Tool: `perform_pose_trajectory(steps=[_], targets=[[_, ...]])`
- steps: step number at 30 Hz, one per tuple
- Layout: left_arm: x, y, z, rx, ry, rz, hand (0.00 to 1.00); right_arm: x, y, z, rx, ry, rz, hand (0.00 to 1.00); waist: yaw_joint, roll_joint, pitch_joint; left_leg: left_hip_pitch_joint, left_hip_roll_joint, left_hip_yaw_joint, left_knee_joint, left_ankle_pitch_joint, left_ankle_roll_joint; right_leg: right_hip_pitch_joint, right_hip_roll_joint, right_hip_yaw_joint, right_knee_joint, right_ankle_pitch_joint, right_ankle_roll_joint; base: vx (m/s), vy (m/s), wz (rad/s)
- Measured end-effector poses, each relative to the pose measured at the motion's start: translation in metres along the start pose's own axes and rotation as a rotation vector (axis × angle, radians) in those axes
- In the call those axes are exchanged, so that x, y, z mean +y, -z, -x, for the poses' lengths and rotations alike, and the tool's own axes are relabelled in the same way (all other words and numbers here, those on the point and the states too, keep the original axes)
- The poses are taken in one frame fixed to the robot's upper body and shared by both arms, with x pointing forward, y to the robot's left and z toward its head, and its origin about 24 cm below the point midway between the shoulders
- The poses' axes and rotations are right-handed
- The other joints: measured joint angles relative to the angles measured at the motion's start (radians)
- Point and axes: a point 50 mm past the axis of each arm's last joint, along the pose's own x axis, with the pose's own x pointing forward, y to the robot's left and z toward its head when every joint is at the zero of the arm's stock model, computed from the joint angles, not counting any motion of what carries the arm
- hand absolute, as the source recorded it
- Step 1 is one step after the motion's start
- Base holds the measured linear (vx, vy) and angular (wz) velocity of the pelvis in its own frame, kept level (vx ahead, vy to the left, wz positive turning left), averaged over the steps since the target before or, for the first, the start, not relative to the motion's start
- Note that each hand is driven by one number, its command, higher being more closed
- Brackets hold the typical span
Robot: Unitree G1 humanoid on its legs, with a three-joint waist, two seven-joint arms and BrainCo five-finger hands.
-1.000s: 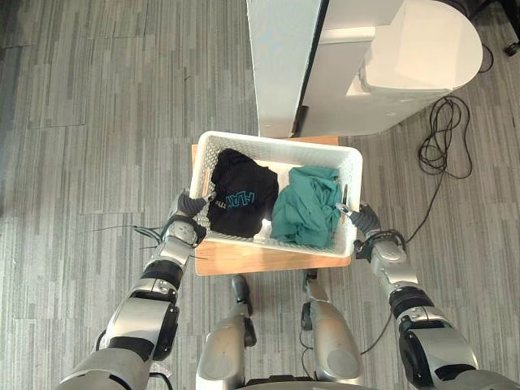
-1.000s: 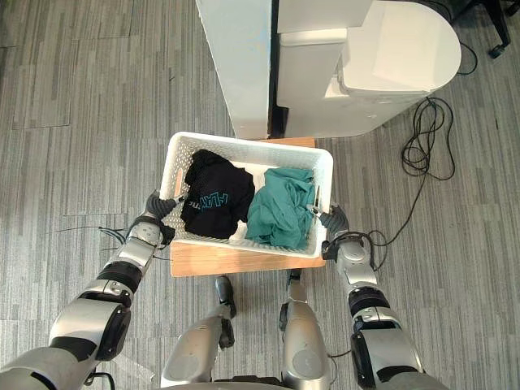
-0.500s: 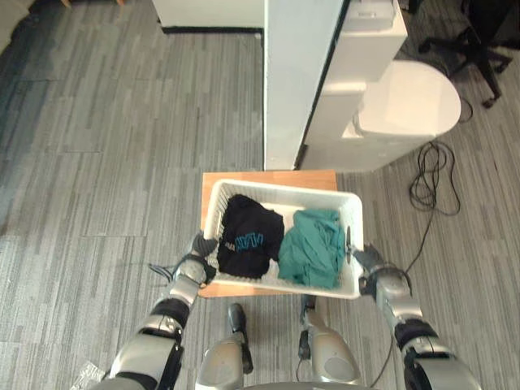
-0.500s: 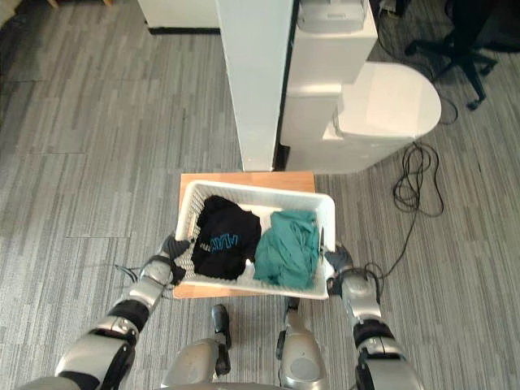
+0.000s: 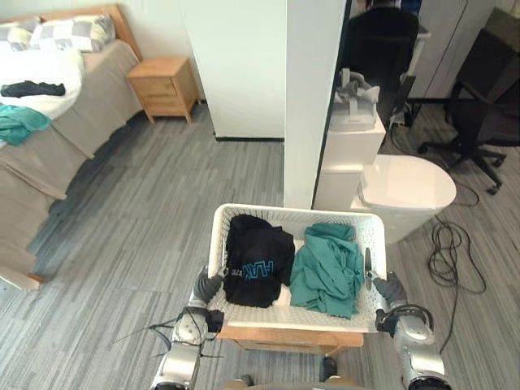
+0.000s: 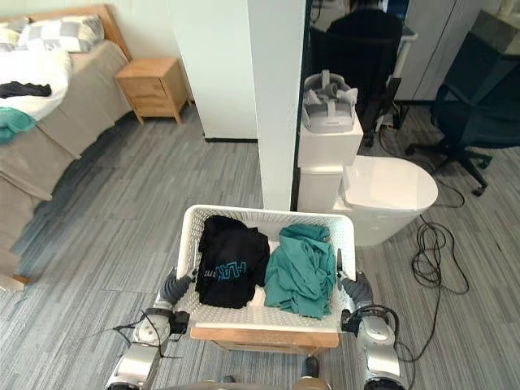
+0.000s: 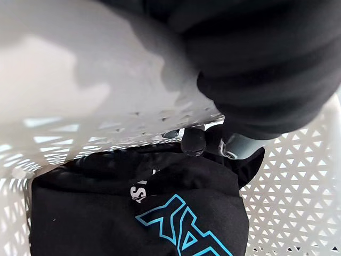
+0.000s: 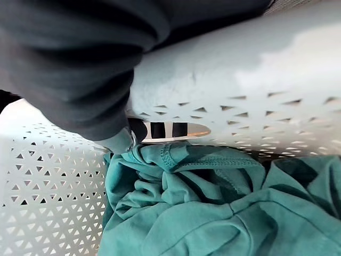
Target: Pick up the laundry basket with both hands and put the clothes into the washing machine.
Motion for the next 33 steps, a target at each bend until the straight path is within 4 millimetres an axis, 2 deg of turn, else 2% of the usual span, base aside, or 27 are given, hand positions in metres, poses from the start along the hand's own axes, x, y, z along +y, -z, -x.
perform_pose_trajectory(steps=[3,6,8,9,10,11,13,14,15,16,17,18,19,20,21,22,23,24,25,26,27,29,30,31,32,33], targets=[[-0.003,0.006,0.006,0.021,0.028,0.020,1.00,-0.002,0.005,0.003,0.015,0.002,-0.009,1.00,0.002,-0.004,-0.002,-0.043,0.022,-0.027,0.076,-0.010,-0.014,-0.011,0.016,-0.008,0.004,0.005,-0.012,-0.02,-0.051,0.10],[-0.006,0.006,0.006,0.024,0.042,0.023,1.00,-0.004,0.005,0.002,0.019,0.002,0.002,1.00,0.005,-0.001,-0.001,-0.104,0.036,-0.072,0.204,-0.021,-0.037,-0.052,0.032,0.007,0.082,-0.004,-0.046,-0.07,-0.042,-0.11],[-0.008,0.004,0.007,0.017,0.054,0.027,1.00,-0.003,0.004,0.002,0.015,-0.006,0.009,1.00,0.005,-0.012,-0.001,-0.100,0.016,-0.157,0.235,-0.021,-0.059,-0.083,0.003,0.034,0.131,-0.023,-0.050,-0.11,-0.009,-0.41],[-0.010,0.000,0.009,-0.004,0.057,0.031,1.00,-0.004,0.001,0.000,0.008,-0.008,0.007,1.00,0.015,-0.005,0.003,-0.114,0.014,-0.223,0.395,-0.088,-0.057,-0.107,0.008,0.065,0.163,-0.031,-0.047,-0.13,0.066,-0.68],[-0.011,-0.001,0.010,-0.009,0.058,0.033,1.00,-0.006,0.000,0.000,0.005,-0.003,0.005,1.00,0.019,0.009,-0.001,-0.111,0.013,-0.256,0.461,-0.115,-0.078,-0.113,0.017,0.085,0.174,-0.034,-0.044,-0.17,0.100,-0.95],[-0.012,-0.006,0.012,-0.031,0.057,0.041,1.00,-0.008,0.001,0.001,0.001,0.002,-0.014,1.00,0.014,0.036,-0.009,-0.074,0.023,-0.314,0.500,-0.164,-0.117,-0.134,0.040,0.120,0.183,-0.030,-0.035,-0.17,0.147,-0.68],[-0.011,-0.013,0.012,-0.059,0.057,0.037,1.00,-0.006,0.002,0.003,-0.006,0.000,-0.050,1.00,-0.008,0.038,-0.014,-0.059,0.021,-0.337,0.449,-0.230,-0.107,-0.181,0.054,0.150,0.191,-0.024,-0.025,-0.20,0.202,-0.61],[-0.009,-0.015,0.012,-0.071,0.054,0.027,1.00,-0.005,0.005,0.009,-0.011,0.005,-0.072,1.00,-0.017,0.029,-0.018,-0.059,0.023,-0.309,0.395,-0.280,-0.063,-0.227,0.059,0.184,0.190,-0.009,-0.004,-0.32,0.261,-0.84],[-0.005,-0.016,0.011,-0.075,0.054,0.006,1.00,-0.002,0.010,0.014,-0.004,0.011,-0.096,1.00,-0.021,-0.002,-0.015,-0.065,0.006,-0.262,0.365,-0.310,-0.026,-0.266,0.048,0.238,0.183,0.010,0.015,-0.34,0.260,-0.95],[-0.003,-0.014,0.012,-0.072,0.054,-0.006,1.00,-0.001,0.014,0.018,0.008,0.016,-0.103,1.00,-0.020,-0.028,-0.011,-0.069,-0.012,-0.224,0.362,-0.309,-0.023,-0.275,0.040,0.270,0.165,0.009,0.017,-0.36,0.264,-1.09],[-0.002,-0.013,0.012,-0.063,0.065,-0.034,1.00,0.001,0.021,0.028,0.027,0.027,-0.122,1.00,-0.019,-0.062,-0.013,-0.092,-0.034,-0.174,0.374,-0.295,-0.006,-0.286,0.035,0.326,0.110,-0.006,0.034,-0.24,0.191,-1.08],[-0.002,-0.013,0.012,-0.061,0.069,-0.047,1.00,0.001,0.025,0.034,0.037,0.038,-0.127,1.00,-0.019,-0.076,-0.014,-0.098,-0.039,-0.136,0.373,-0.284,0.012,-0.295,0.034,0.365,0.085,-0.046,0.064,-0.27,0.217,-1.63],[-0.002,-0.013,0.012,-0.062,0.069,-0.054,1.00,0.001,0.026,0.038,0.035,0.047,-0.133,1.00,-0.023,-0.084,-0.014,-0.107,-0.024,-0.033,0.335,-0.248,0.053,-0.327,0.039,0.390,0.063,-0.140,0.137,-0.27,0.169,-2.26],[0.001,-0.013,0.012,-0.063,0.055,-0.049,1.00,0.003,0.023,0.037,0.024,0.043,-0.134,1.00,-0.026,-0.099,-0.020,-0.097,-0.012,0.093,0.288,-0.217,0.078,-0.379,0.048,0.327,0.103,-0.097,0.081,-0.28,0.136,-2.52],[0.002,-0.013,0.012,-0.062,0.045,-0.046,1.00,0.004,0.021,0.035,0.020,0.037,-0.133,1.00,-0.024,-0.096,-0.019,-0.084,-0.001,0.153,0.265,-0.204,0.085,-0.396,0.057,0.271,0.152,-0.070,0.036,-0.29,0.101,-2.96],[0.006,-0.013,0.011,-0.062,0.031,-0.042,1.00,0.007,0.018,0.031,0.010,0.029,-0.136,1.00,-0.016,-0.080,-0.012,-0.035,0.025,0.275,0.202,-0.173,0.088,-0.392,0.071,0.144,0.276,-0.053,-0.034,-0.23,0.074,-2.97],[0.009,-0.014,0.011,-0.065,0.016,-0.033,1.00,0.010,0.014,0.028,-0.003,0.018,-0.138,1.00,-0.026,-0.073,-0.010,0.011,0.048,0.373,0.157,-0.149,0.089,-0.367,0.067,0.067,0.410,-0.086,-0.070,-0.22,0.060,-2.81],[0.010,-0.015,0.011,-0.070,0.013,-0.023,1.00,0.011,0.014,0.028,-0.005,0.016,-0.140,1.00,-0.030,-0.059,-0.006,0.018,0.061,0.417,0.152,-0.146,0.088,-0.350,0.059,0.054,0.472,-0.112,-0.075,-0.21,0.017,-2.22],[0.014,-0.017,0.011,-0.080,-0.001,-0.008,1.00,0.013,0.014,0.028,-0.009,0.016,-0.147,1.00,-0.033,-0.060,-0.008,0.022,0.076,0.469,0.154,-0.144,0.085,-0.322,0.039,0.057,0.556,-0.148,-0.071,-0.26,-0.059,-2.08],[0.017,-0.018,0.011,-0.084,-0.009,0.021,1.00,0.015,0.012,0.028,-0.020,0.007,-0.148,1.00,-0.040,-0.071,-0.015,0.019,0.089,0.543,0.150,-0.138,0.074,-0.283,-0.011,0.067,0.638,-0.198,-0.064,-0.21,-0.064,-1.95],[0.017,-0.018,0.011,-0.084,-0.011,0.041,1.00,0.015,0.011,0.026,-0.027,0.006,-0.146,1.00,-0.043,-0.071,-0.015,0.015,0.097,0.568,0.146,-0.136,0.065,-0.270,-0.034,0.071,0.642,-0.213,-0.064,-0.16,-0.127,-1.80],[0.018,-0.017,0.011,-0.080,-0.015,0.065,1.00,0.016,0.006,0.019,-0.037,-0.001,-0.139,1.00,-0.054,-0.074,-0.017,0.015,0.114,0.645,0.129,-0.126,0.040,-0.239,-0.123,0.053,0.596,-0.226,-0.069,-0.10,-0.215,-1.48],[0.018,-0.016,0.011,-0.079,-0.012,0.073,1.00,0.014,0.008,0.019,-0.033,0.003,-0.134,1.00,-0.059,-0.082,-0.022,0.021,0.129,0.680,0.137,-0.127,0.006,-0.228,-0.156,0.052,0.542,-0.223,-0.064,-0.07,-0.258,-1.30],[0.018,-0.015,0.011,-0.075,-0.012,0.078,1.00,0.014,0.009,0.020,-0.030,0.004,-0.136,1.00,-0.061,-0.084,-0.025,0.028,0.150,0.706,0.154,-0.128,-0.030,-0.226,-0.167,0.057,0.494,-0.207,-0.044,-0.01,-0.287,-0.95],[0.019,-0.014,0.011,-0.071,-0.014,0.080,1.00,0.014,0.009,0.021,-0.029,0.005,-0.139,1.00,-0.061,-0.083,-0.024,0.036,0.168,0.726,0.171,-0.130,-0.047,-0.222,-0.166,0.057,0.456,-0.185,-0.010,0.09,-0.412,-0.89],[0.021,-0.010,0.011,-0.051,-0.018,0.074,1.00,0.018,0.015,0.023,-0.012,0.005,-0.154,1.00,-0.063,-0.084,-0.025,0.061,0.238,0.747,0.258,-0.141,-0.085,-0.178,-0.126,0.054,0.361,-0.136,0.062,0.10,-0.355,-0.83]])
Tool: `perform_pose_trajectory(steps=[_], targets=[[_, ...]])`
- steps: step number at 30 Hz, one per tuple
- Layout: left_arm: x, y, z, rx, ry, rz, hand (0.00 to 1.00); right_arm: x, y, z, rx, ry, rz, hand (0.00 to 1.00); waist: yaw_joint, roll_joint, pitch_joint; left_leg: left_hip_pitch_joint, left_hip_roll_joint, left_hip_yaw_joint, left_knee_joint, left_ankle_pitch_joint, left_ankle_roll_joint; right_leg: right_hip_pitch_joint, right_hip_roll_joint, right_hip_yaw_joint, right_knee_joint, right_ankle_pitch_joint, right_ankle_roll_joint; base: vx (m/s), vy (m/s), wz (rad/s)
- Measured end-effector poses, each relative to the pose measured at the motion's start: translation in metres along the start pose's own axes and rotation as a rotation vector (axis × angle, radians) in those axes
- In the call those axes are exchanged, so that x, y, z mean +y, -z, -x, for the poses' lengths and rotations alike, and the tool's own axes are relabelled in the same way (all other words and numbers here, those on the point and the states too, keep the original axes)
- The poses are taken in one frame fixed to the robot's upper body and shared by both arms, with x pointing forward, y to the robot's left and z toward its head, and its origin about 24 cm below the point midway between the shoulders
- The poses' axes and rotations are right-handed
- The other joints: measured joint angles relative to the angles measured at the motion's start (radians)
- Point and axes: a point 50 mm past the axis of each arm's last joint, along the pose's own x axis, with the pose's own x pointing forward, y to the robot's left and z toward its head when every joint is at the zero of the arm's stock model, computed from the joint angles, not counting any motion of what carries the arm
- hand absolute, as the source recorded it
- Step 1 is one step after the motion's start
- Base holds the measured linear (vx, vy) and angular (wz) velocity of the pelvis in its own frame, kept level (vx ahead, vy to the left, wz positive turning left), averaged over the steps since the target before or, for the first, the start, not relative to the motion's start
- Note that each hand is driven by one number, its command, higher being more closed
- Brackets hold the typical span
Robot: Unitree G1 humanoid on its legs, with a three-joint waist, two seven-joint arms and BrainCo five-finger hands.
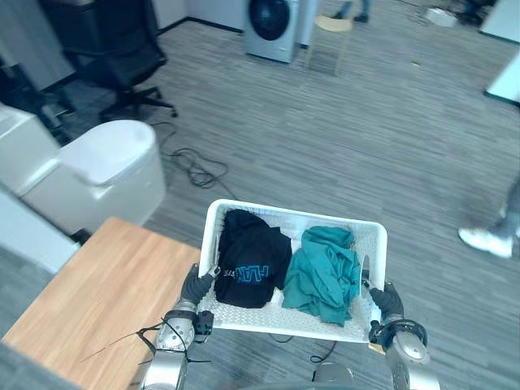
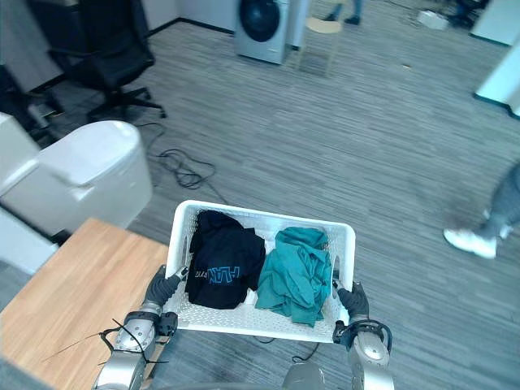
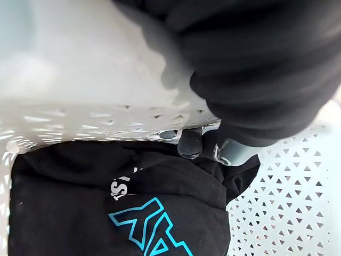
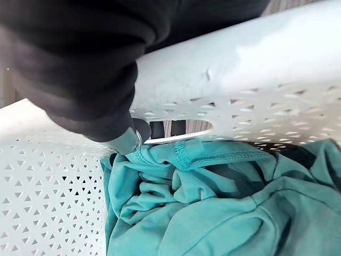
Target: Pick up the laundry basket with both hands and put the clothes into the washing machine.
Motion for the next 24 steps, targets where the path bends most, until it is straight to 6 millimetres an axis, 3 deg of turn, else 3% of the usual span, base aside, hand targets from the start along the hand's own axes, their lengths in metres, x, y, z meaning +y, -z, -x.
perform_pose_trajectory(steps=[1,2,3,4,5,6,7,8,9,10,11,12,13,14,15,16,17,18,19,20,21,22,23,24], targets=[[-0.001,0.002,0.000,0.008,0.001,0.008,1.00,-0.002,0.003,0.002,0.012,0.004,0.002,1.00,0.000,0.015,-0.004,0.007,0.039,-0.007,0.050,-0.006,-0.011,0.017,0.038,0.005,-0.022,-0.020,-0.007,0.26,-0.494,-1.45],[0.001,0.007,0.003,0.027,-0.016,0.039,1.00,0.000,0.001,0.000,0.006,-0.008,0.011,1.00,0.024,0.065,-0.011,0.006,0.149,-0.063,0.140,-0.008,-0.026,0.030,0.134,0.033,-0.049,-0.041,-0.041,0.24,-0.384,-1.63],[0.004,0.007,0.003,0.028,-0.029,0.058,1.00,0.003,-0.001,-0.001,-0.006,-0.017,0.010,1.00,0.031,0.102,-0.005,-0.017,0.269,-0.126,0.276,0.013,-0.003,0.040,0.220,0.063,-0.055,-0.063,-0.076,0.28,-0.472,-1.66],[0.005,0.007,0.003,0.026,-0.034,0.061,1.00,0.006,-0.002,-0.002,-0.008,-0.021,0.005,1.00,0.037,0.111,0.005,-0.037,0.327,-0.161,0.361,0.039,0.077,0.054,0.265,0.076,-0.054,-0.074,-0.094,0.17,-0.372,-1.28],[0.008,0.010,0.005,0.035,-0.042,0.061,1.00,0.009,-0.002,-0.002,-0.010,-0.025,-0.003,1.00,0.041,0.107,0.023,-0.116,0.397,-0.308,0.522,0.167,0.274,0.094,0.315,0.114,-0.052,-0.095,-0.128,0.16,-0.304,-0.85],[0.008,0.012,0.007,0.043,-0.043,0.069,1.00,0.012,-0.002,-0.002,-0.010,-0.032,-0.007,1.00,0.043,0.098,0.032,-0.160,0.389,-0.414,0.579,0.224,0.326,0.114,0.327,0.126,-0.050,-0.109,-0.148,0.23,-0.300,-0.92],[0.003,0.016,0.011,0.055,-0.041,0.096,1.00,0.009,-0.006,-0.002,-0.025,-0.030,0.016,1.00,0.046,0.083,0.054,-0.253,0.292,-0.615,0.722,0.190,0.271,0.155,0.336,0.165,-0.047,-0.138,-0.182,0.26,-0.203,-0.79],[-0.004,0.018,0.013,0.064,-0.039,0.131,1.00,0.003,-0.012,-0.002,-0.043,-0.017,0.044,1.00,0.064,0.072,0.068,-0.342,0.118,-0.743,0.822,0.121,0.186,0.174,0.323,0.203,-0.044,-0.164,-0.207,0.25,-0.156,-0.85],[-0.007,0.018,0.013,0.065,-0.038,0.143,1.00,0.000,-0.015,-0.003,-0.052,-0.016,0.056,1.00,0.077,0.063,0.075,-0.374,0.030,-0.784,0.827,0.092,0.153,0.181,0.307,0.221,-0.039,-0.175,-0.200,0.24,-0.083,-0.88],[-0.008,0.018,0.013,0.065,-0.037,0.149,1.00,-0.002,-0.019,-0.003,-0.066,-0.018,0.068,1.00,0.094,0.054,0.086,-0.433,-0.069,-0.774,0.759,0.049,0.145,0.204,0.296,0.248,-0.053,-0.179,-0.195,0.29,-0.036,-0.71],[-0.008,0.017,0.012,0.062,-0.039,0.152,1.00,0.001,-0.019,-0.003,-0.068,-0.026,0.069,1.00,0.097,0.061,0.092,-0.489,-0.082,-0.725,0.639,0.034,0.162,0.244,0.296,0.255,-0.089,-0.181,-0.193,0.34,-0.030,-0.51],[-0.007,0.017,0.012,0.061,-0.038,0.153,1.00,0.003,-0.019,-0.003,-0.068,-0.031,0.069,1.00,0.094,0.064,0.096,-0.509,-0.080,-0.703,0.568,0.034,0.163,0.263,0.296,0.257,-0.105,-0.186,-0.193,0.40,-0.014,-0.22],[-0.007,0.018,0.014,0.064,-0.043,0.168,1.00,0.003,-0.022,-0.002,-0.076,-0.032,0.072,1.00,0.095,0.070,0.096,-0.536,-0.087,-0.670,0.386,0.041,0.153,0.282,0.293,0.269,-0.109,-0.210,-0.188,0.42,0.044,-0.12],[-0.010,0.018,0.015,0.063,-0.046,0.182,1.00,0.000,-0.025,-0.003,-0.087,-0.031,0.086,1.00,0.098,0.071,0.095,-0.525,-0.141,-0.700,0.133,0.081,0.090,0.283,0.275,0.273,-0.095,-0.256,-0.178,0.51,0.112,-0.14],[-0.011,0.016,0.016,0.057,-0.047,0.191,1.00,-0.002,-0.027,-0.003,-0.093,-0.029,0.096,1.00,0.101,0.085,0.090,-0.513,-0.165,-0.733,0.014,0.110,0.064,0.291,0.269,0.280,-0.082,-0.283,-0.176,0.45,0.152,-0.20],[-0.012,0.016,0.017,0.057,-0.050,0.198,1.00,-0.002,-0.028,-0.005,-0.098,-0.031,0.099,1.00,0.109,0.080,0.090,-0.504,-0.200,-0.756,-0.017,0.212,0.065,0.296,0.248,0.301,-0.056,-0.325,-0.173,0.52,0.227,-0.41],[-0.008,0.018,0.019,0.063,-0.073,0.199,1.00,0.002,-0.026,-0.006,-0.089,-0.040,0.091,1.00,0.129,0.036,0.069,-0.487,-0.312,-0.788,0.004,0.256,0.116,0.297,0.163,0.329,-0.010,-0.383,-0.151,0.63,0.222,-0.51],[-0.006,0.020,0.021,0.069,-0.083,0.202,1.00,0.002,-0.023,-0.006,-0.079,-0.044,0.093,1.00,0.127,0.024,0.062,-0.478,-0.348,-0.799,0.015,0.234,0.159,0.282,0.152,0.338,0.063,-0.391,-0.131,0.65,0.212,-0.42],[-0.004,0.022,0.023,0.076,-0.099,0.203,1.00,0.005,-0.022,-0.011,-0.066,-0.060,0.088,1.00,0.123,0.014,0.069,-0.455,-0.369,-0.789,0.061,0.213,0.220,0.231,0.131,0.355,0.248,-0.391,-0.095,0.68,0.176,-0.11],[-0.002,0.026,0.027,0.098,-0.098,0.182,1.00,0.006,-0.012,-0.013,-0.019,-0.068,0.083,1.00,0.115,0.002,0.075,-0.383,-0.397,-0.768,0.096,0.152,0.247,0.179,0.123,0.399,0.490,-0.311,0.003,0.66,0.206,-0.05],[-0.002,0.028,0.029,0.107,-0.080,0.150,1.00,0.006,-0.003,-0.009,0.012,-0.063,0.070,1.00,0.122,-0.012,0.076,-0.294,-0.426,-0.759,0.083,0.090,0.261,0.133,0.123,0.433,0.695,-0.142,0.010,0.65,0.207,-0.03],[-0.001,0.028,0.031,0.107,-0.081,0.146,1.00,0.008,-0.001,-0.007,0.015,-0.066,0.060,1.00,0.121,-0.018,0.078,-0.253,-0.438,-0.754,0.072,0.066,0.269,0.108,0.119,0.439,0.780,-0.081,-0.003,0.61,0.191,-0.21],[0.001,0.026,0.032,0.097,-0.097,0.143,1.00,0.010,-0.003,-0.005,0.002,-0.071,0.050,1.00,0.119,-0.020,0.078,-0.194,-0.450,-0.751,0.062,0.021,0.282,0.024,0.123,0.429,0.929,-0.083,-0.031,0.46,0.128,-0.19],[0.002,0.023,0.032,0.087,-0.096,0.141,1.00,0.010,-0.004,-0.004,-0.005,-0.072,0.051,1.00,0.118,-0.015,0.080,-0.164,-0.451,-0.755,0.051,-0.005,0.294,-0.018,0.129,0.416,0.973,-0.099,-0.051,0.65,0.148,-0.16]])
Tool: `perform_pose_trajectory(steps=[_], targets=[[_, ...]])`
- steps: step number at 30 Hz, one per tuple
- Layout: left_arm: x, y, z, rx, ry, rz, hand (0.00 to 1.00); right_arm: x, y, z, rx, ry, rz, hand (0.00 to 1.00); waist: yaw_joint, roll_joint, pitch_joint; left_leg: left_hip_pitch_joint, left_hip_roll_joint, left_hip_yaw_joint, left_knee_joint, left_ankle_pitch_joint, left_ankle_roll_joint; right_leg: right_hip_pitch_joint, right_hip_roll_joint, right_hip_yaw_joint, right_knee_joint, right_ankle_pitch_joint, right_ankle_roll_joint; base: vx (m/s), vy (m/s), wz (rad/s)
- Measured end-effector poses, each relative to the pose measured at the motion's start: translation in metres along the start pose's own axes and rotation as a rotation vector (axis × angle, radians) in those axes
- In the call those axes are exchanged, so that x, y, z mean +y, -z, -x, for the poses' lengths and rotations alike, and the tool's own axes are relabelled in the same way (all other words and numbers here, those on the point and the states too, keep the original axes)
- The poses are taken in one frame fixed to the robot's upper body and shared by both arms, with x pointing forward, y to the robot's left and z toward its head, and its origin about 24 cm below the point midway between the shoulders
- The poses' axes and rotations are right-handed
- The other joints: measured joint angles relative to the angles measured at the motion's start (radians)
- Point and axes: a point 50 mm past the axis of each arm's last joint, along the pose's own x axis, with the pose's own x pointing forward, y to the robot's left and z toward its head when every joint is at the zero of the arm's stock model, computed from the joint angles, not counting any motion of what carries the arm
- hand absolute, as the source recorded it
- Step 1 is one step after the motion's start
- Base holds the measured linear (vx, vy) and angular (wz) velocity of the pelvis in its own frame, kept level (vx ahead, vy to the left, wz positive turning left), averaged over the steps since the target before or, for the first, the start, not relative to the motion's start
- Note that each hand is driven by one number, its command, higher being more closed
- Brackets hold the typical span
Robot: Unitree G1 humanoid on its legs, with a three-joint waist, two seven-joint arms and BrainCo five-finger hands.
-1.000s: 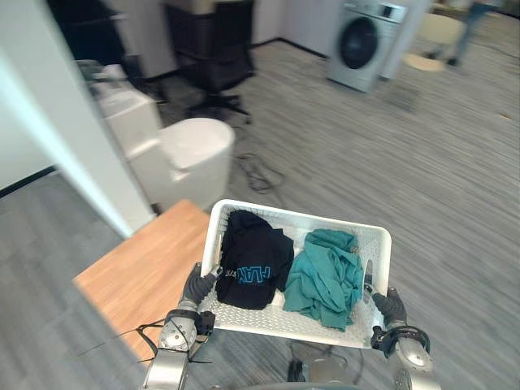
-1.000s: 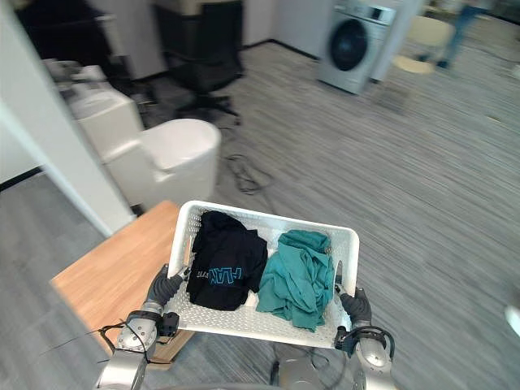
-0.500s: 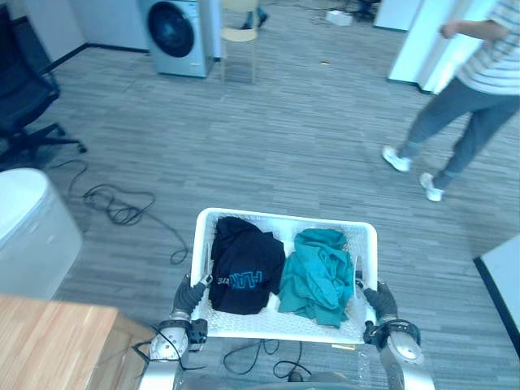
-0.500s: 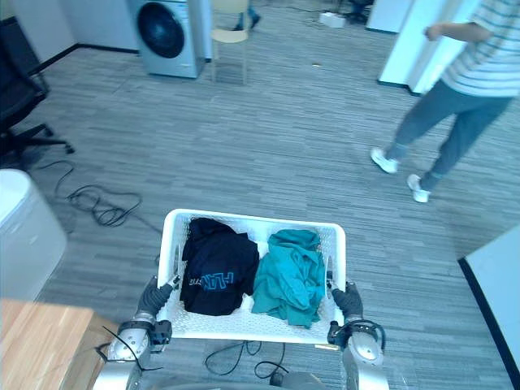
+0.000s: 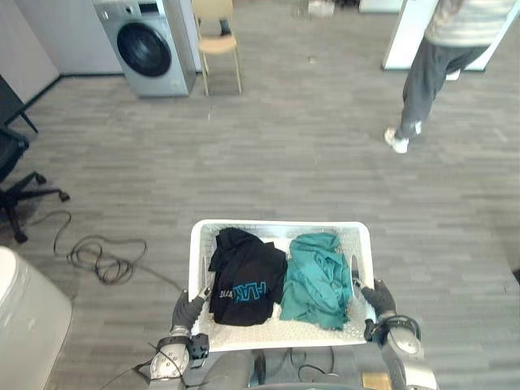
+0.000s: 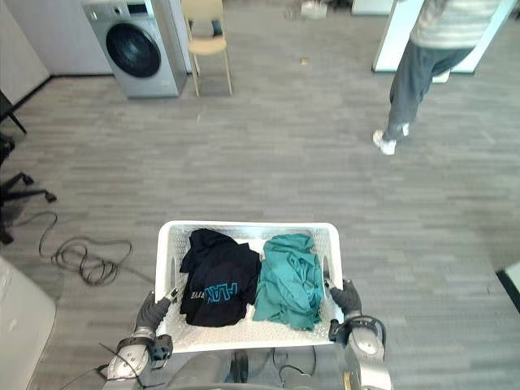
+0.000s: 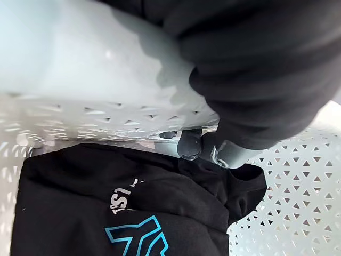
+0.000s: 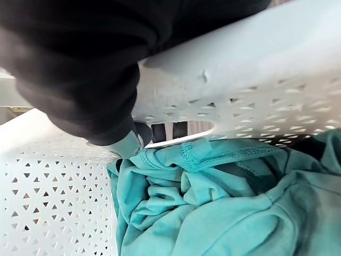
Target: Pick up the laundry basket with both hands and put the clothes into the washing machine.
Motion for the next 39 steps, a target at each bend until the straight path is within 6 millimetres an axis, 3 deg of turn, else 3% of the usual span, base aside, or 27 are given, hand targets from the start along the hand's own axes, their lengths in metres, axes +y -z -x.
perform_pose_trajectory(steps=[1,3,4,6,7,8,9,10,11,12,13,14,15,17,19,20,22,23,24,25,27,29,31,33,37,38,39], targets=[[-0.002,-0.005,0.000,-0.020,0.016,-0.016,1.00,-0.001,-0.003,0.003,-0.018,0.005,-0.006,1.00,-0.005,0.011,-0.001,0.055,0.001,-0.024,-0.031,-0.023,-0.001,-0.078,0.008,-0.049,0.019,-0.053,-0.029,0.64,0.105,0.19],[-0.006,-0.009,-0.001,-0.040,0.047,-0.026,1.00,-0.004,-0.003,0.013,-0.034,0.031,-0.030,1.00,-0.033,0.033,0.001,0.138,0.030,-0.081,-0.073,-0.057,-0.008,-0.155,0.012,-0.168,-0.106,-0.118,-0.036,0.62,0.054,0.54],[-0.009,-0.011,-0.002,-0.045,0.066,-0.032,1.00,-0.008,-0.002,0.020,-0.039,0.053,-0.036,1.00,-0.050,0.045,0.000,0.193,0.055,-0.107,-0.104,-0.080,-0.020,-0.190,0.011,-0.239,-0.268,-0.133,-0.034,0.64,-0.008,0.65],[-0.011,-0.015,-0.004,-0.062,0.088,-0.050,1.00,-0.011,-0.001,0.027,-0.042,0.074,-0.048,1.00,-0.053,0.039,-0.010,0.256,0.092,-0.126,-0.131,-0.129,-0.055,-0.196,0.003,-0.347,-0.662,-0.084,-0.022,0.66,-0.057,0.42],[-0.009,-0.017,-0.006,-0.070,0.090,-0.060,1.00,-0.010,-0.003,0.028,-0.053,0.076,-0.052,1.00,-0.054,0.018,-0.022,0.307,0.102,-0.136,-0.147,-0.167,-0.088,-0.199,0.020,-0.360,-0.876,-0.002,-0.029,0.75,-0.146,0.41],[-0.010,-0.017,-0.006,-0.067,0.087,-0.054,1.00,-0.011,-0.002,0.028,-0.048,0.078,-0.046,1.00,-0.076,0.035,-0.033,0.370,0.151,-0.165,-0.158,-0.201,-0.127,-0.186,0.048,-0.372,-0.872,0.109,-0.050,0.81,-0.169,0.55],[-0.010,-0.016,-0.006,-0.063,0.087,-0.054,1.00,-0.011,-0.001,0.029,-0.043,0.080,-0.050,1.00,-0.087,0.047,-0.043,0.385,0.167,-0.195,-0.141,-0.205,-0.135,-0.173,0.064,-0.385,-0.856,0.148,-0.080,0.88,-0.178,0.50],[-0.013,-0.014,-0.006,-0.054,0.087,-0.038,1.00,-0.013,-0.001,0.029,-0.038,0.085,-0.043,1.00,-0.085,0.086,-0.062,0.361,0.209,-0.223,-0.047,-0.203,-0.150,-0.165,0.089,-0.412,-0.806,0.105,-0.110,0.87,-0.185,0.31],[-0.015,-0.017,-0.009,-0.064,0.076,-0.015,1.00,-0.016,-0.010,0.024,-0.068,0.076,-0.010,1.00,-0.088,0.107,-0.047,0.264,0.215,-0.258,0.232,-0.090,-0.194,-0.169,0.084,-0.444,-0.673,0.067,-0.139,0.97,-0.226,0.24],[-0.017,-0.016,-0.008,-0.060,0.073,0.006,1.00,-0.018,-0.014,0.024,-0.082,0.069,0.008,1.00,-0.100,0.130,-0.028,0.200,0.215,-0.251,0.411,0.056,-0.186,-0.183,0.093,-0.466,-0.567,0.053,-0.165,0.71,-0.204,0.32],[-0.020,-0.011,-0.006,-0.042,0.078,0.021,1.00,-0.022,-0.016,0.026,-0.089,0.069,0.016,1.00,-0.094,0.167,-0.038,0.143,0.242,-0.242,0.539,0.186,-0.194,-0.151,0.127,-0.452,-0.645,0.038,-0.149,0.49,-0.132,0.19],[-0.018,-0.012,-0.005,-0.051,0.080,0.024,1.00,-0.019,-0.014,0.029,-0.089,0.073,-0.001,1.00,-0.079,0.201,-0.039,0.023,0.277,-0.207,0.802,0.270,-0.149,-0.016,0.188,-0.420,-0.823,-0.013,-0.145,0.33,-0.073,-0.11],[-0.017,-0.011,-0.005,-0.047,0.071,0.029,1.00,-0.018,-0.013,0.025,-0.081,0.070,-0.006,1.00,-0.069,0.222,-0.035,-0.019,0.289,-0.203,0.878,0.239,-0.121,0.016,0.213,-0.406,-0.829,-0.024,-0.159,0.51,-0.023,-0.42],[-0.005,-0.008,-0.005,-0.030,0.040,0.010,1.00,-0.004,-0.012,0.016,-0.054,0.034,-0.018,1.00,-0.025,0.176,-0.016,-0.164,0.241,-0.146,0.940,0.146,-0.084,0.156,0.204,-0.327,-0.900,-0.075,-0.168,0.83,0.007,-0.67],[0.000,-0.003,-0.001,-0.011,0.023,0.026,1.00,0.002,-0.012,0.014,-0.054,0.013,-0.009,1.00,0.007,0.122,-0.017,-0.271,0.203,-0.083,0.769,0.056,-0.095,0.251,0.154,-0.271,-0.984,-0.086,-0.159,0.83,0.056,-0.78],[0.002,-0.002,0.000,-0.010,0.014,0.035,1.00,0.004,-0.017,0.009,-0.066,0.005,0.003,1.00,0.034,0.104,-0.010,-0.313,0.193,-0.046,0.553,0.029,-0.117,0.303,0.121,-0.235,-1.021,-0.104,-0.144,0.69,0.153,-0.82],[0.000,-0.001,0.001,-0.008,0.004,0.046,1.00,0.004,-0.020,0.004,-0.069,0.005,0.028,1.00,0.031,0.103,-0.011,-0.315,0.185,-0.017,0.162,0.067,-0.169,0.375,0.084,-0.213,-1.056,-0.155,-0.099,0.68,0.219,-0.58],[-0.002,0.000,0.002,-0.003,0.008,0.047,1.00,0.002,-0.017,0.005,-0.061,0.017,0.031,1.00,0.036,0.102,-0.022,-0.312,0.178,-0.013,0.077,0.155,-0.178,0.415,0.062,-0.182,-1.045,-0.228,-0.091,0.56,0.256,-0.41],[-0.002,0.003,0.003,0.007,0.008,0.043,1.00,0.003,-0.014,0.004,-0.048,0.019,0.032,1.00,0.038,0.093,-0.041,-0.305,0.157,0.001,0.100,0.174,-0.145,0.425,0.044,-0.162,-1.022,-0.257,-0.075,0.74,0.316,-0.43],[0.000,0.007,0.003,0.032,-0.003,0.041,1.00,0.008,-0.009,0.004,-0.025,0.009,0.046,1.00,0.026,0.054,-0.064,-0.297,0.123,0.042,0.146,0.124,-0.054,0.425,-0.007,-0.120,-0.966,-0.261,-0.077,0.79,0.334,-0.37],[-0.003,0.007,0.002,0.032,0.006,0.038,1.00,0.005,-0.010,0.004,-0.027,0.020,0.063,1.00,0.026,0.025,-0.070,-0.261,0.079,0.081,0.163,0.059,-0.011,0.362,-0.044,-0.063,-0.776,-0.216,-0.009,0.77,0.350,-0.24],[-0.009,0.005,0.001,0.032,0.030,0.027,1.00,-0.001,-0.006,0.006,-0.013,0.047,0.079,1.00,0.018,-0.004,-0.057,-0.104,-0.002,0.081,0.050,0.043,0.011,0.204,-0.044,0.044,-0.334,-0.032,0.111,0.68,0.344,-0.06],[-0.012,0.006,0.002,0.038,0.038,0.026,1.00,-0.004,-0.003,0.012,-0.007,0.056,0.083,1.00,0.018,0.017,-0.046,0.051,-0.025,0.073,-0.035,0.042,0.010,0.094,-0.009,0.042,-0.032,0.004,0.094,0.54,0.248,-0.09],[-0.012,0.005,0.002,0.033,0.044,0.020,1.00,-0.005,-0.005,0.017,-0.023,0.060,0.079,1.00,0.001,0.048,-0.053,0.159,-0.023,0.048,-0.105,0.041,0.007,0.000,0.015,-0.020,0.044,-0.015,0.080,0.43,0.185,0.15],[-0.011,-0.009,-0.003,-0.026,0.066,-0.011,1.00,-0.007,-0.001,0.024,-0.041,0.086,-0.017,1.00,-0.027,0.052,-0.056,0.298,-0.023,-0.039,-0.180,0.008,-0.049,-0.126,0.035,-0.184,-0.310,-0.133,-0.004,0.46,0.135,0.45],[-0.011,-0.009,-0.003,-0.026,0.070,-0.013,1.00,-0.008,0.001,0.027,-0.034,0.088,-0.029,1.00,-0.028,0.052,-0.061,0.302,-0.021,-0.054,-0.174,0.002,-0.058,-0.115,0.055,-0.203,-0.411,-0.137,-0.016,0.47,0.039,0.59],[-0.011,-0.009,-0.003,-0.027,0.074,-0.016,1.00,-0.009,0.002,0.032,-0.036,0.092,-0.042,1.00,-0.029,0.038,-0.066,0.317,-0.031,-0.080,-0.153,-0.013,-0.079,-0.071,0.093,-0.232,-0.641,-0.046,-0.102,0.48,0.025,0.47]])
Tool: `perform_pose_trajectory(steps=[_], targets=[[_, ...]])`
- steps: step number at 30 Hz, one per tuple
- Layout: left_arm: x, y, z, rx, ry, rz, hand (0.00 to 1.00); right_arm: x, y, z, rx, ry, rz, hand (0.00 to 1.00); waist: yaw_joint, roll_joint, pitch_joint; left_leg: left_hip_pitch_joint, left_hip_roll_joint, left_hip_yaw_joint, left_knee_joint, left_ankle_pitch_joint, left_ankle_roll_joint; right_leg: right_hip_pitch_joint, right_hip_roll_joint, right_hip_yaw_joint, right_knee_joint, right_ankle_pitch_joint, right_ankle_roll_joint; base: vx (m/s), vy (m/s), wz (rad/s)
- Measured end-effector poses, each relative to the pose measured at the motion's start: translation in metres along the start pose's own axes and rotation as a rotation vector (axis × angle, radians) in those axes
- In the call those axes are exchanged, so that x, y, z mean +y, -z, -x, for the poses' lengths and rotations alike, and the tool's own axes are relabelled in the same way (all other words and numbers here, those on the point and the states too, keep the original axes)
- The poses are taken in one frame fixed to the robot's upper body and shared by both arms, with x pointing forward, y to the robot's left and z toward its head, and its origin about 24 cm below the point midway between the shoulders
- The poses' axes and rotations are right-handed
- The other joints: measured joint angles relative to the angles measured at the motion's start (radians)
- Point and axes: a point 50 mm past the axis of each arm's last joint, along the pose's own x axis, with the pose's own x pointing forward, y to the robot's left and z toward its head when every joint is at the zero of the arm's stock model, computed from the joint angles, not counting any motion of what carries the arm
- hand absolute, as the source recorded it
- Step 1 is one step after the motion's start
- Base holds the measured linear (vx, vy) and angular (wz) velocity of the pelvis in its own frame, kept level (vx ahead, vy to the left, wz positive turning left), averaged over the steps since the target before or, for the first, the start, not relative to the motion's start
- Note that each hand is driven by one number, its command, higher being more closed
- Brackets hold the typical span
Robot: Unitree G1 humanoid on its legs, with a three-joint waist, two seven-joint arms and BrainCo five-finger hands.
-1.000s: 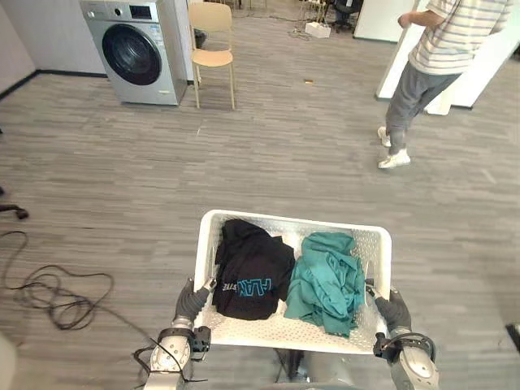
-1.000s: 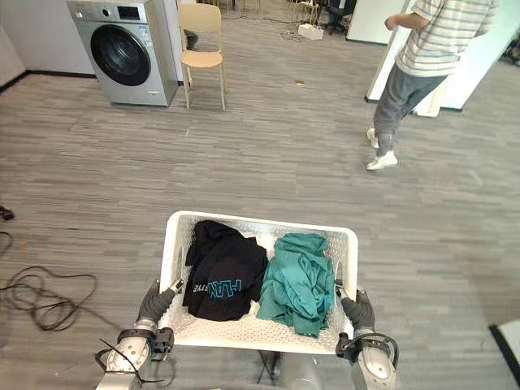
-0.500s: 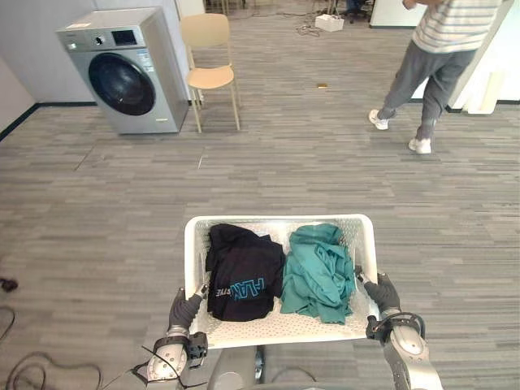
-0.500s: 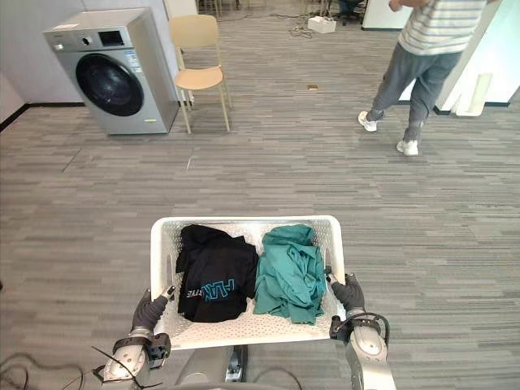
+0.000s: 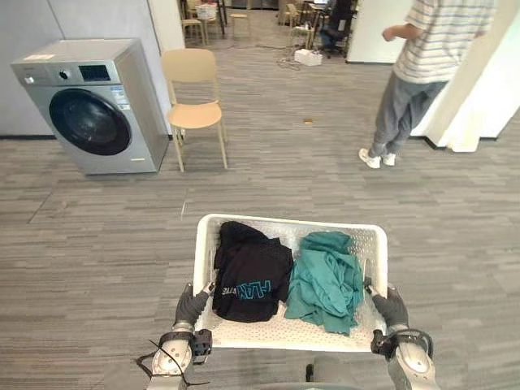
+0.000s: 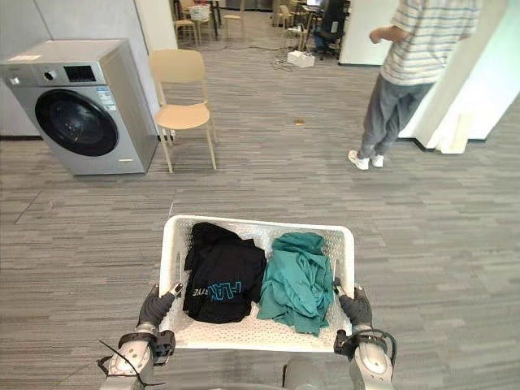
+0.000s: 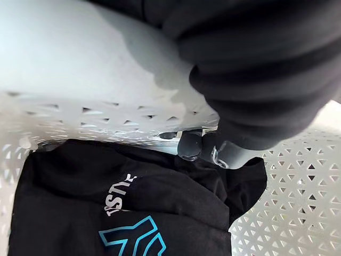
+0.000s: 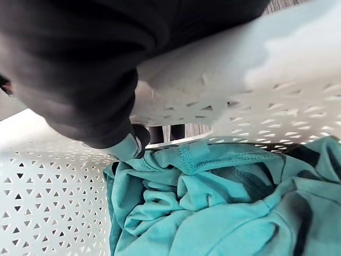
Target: Pick up the laundry basket with both hands and put the clothes into the washing machine.
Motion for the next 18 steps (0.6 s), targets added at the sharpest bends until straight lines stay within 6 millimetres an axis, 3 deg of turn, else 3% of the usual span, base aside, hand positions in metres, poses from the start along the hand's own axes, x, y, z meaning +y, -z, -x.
perform_pose_trajectory(steps=[1,2,3,4,5,6,7,8,18], targets=[[-0.004,0.002,0.000,0.008,0.004,0.017,1.00,-0.005,0.000,0.004,-0.002,0.005,0.015,1.00,-0.001,-0.007,-0.012,0.006,-0.018,-0.006,0.029,-0.009,-0.013,0.028,-0.002,-0.038,-0.068,0.000,-0.020,0.50,0.088,0.23],[-0.005,0.005,0.000,0.020,-0.009,0.038,1.00,-0.007,-0.005,0.000,-0.011,0.000,0.034,1.00,0.015,0.016,-0.013,-0.044,0.003,-0.013,0.150,-0.022,-0.017,0.100,-0.012,-0.029,-0.170,0.005,-0.019,0.54,0.161,0.09],[-0.004,0.002,-0.002,0.005,0.006,0.021,1.00,-0.007,-0.007,-0.002,-0.018,-0.002,0.025,1.00,0.019,0.009,-0.007,-0.113,0.024,0.006,0.239,-0.062,0.029,0.160,-0.028,-0.014,-0.275,0.026,0.005,0.44,0.161,0.03],[-0.003,-0.001,-0.004,-0.007,0.008,0.015,1.00,-0.005,-0.007,-0.004,-0.019,-0.004,0.011,1.00,0.025,-0.004,0.000,-0.143,0.027,0.005,0.254,-0.072,0.044,0.181,-0.048,-0.009,-0.304,0.032,0.014,0.42,0.115,0.20],[-0.003,-0.003,-0.005,-0.020,0.009,0.016,1.00,-0.002,-0.006,-0.007,-0.018,-0.008,-0.002,1.00,0.031,-0.036,0.016,-0.204,0.048,-0.001,0.230,-0.071,0.031,0.203,-0.082,-0.008,-0.332,0.046,0.026,0.23,0.045,0.13],[-0.002,-0.003,-0.005,-0.021,0.003,0.017,1.00,-0.002,-0.007,-0.008,-0.019,-0.008,-0.002,1.00,0.033,-0.033,0.014,-0.223,0.076,-0.002,0.170,-0.056,0.003,0.216,-0.089,-0.013,-0.344,0.052,0.031,0.35,0.129,0.30],[-0.003,-0.003,-0.005,-0.021,0.004,0.019,1.00,-0.002,-0.007,-0.009,-0.022,-0.011,0.000,1.00,0.034,-0.014,0.009,-0.227,0.140,0.000,-0.019,0.040,-0.060,0.253,-0.084,-0.028,-0.367,0.049,0.038,0.18,0.099,0.25],[-0.005,0.015,-0.001,0.049,0.012,0.026,1.00,-0.007,0.008,0.004,0.036,0.006,-0.011,1.00,0.059,-0.033,-0.055,-0.245,0.133,0.014,0.087,0.000,-0.020,0.275,-0.095,-0.004,-0.437,0.068,0.087,0.13,0.084,0.19],[-0.007,0.014,-0.001,0.045,0.021,0.026,1.00,-0.011,0.011,0.004,0.046,0.017,-0.032,1.00,0.050,-0.033,-0.056,-0.229,0.141,0.030,0.070,-0.006,-0.029,0.273,-0.091,0.008,-0.431,0.057,0.092,0.00,0.000,-0.05]])
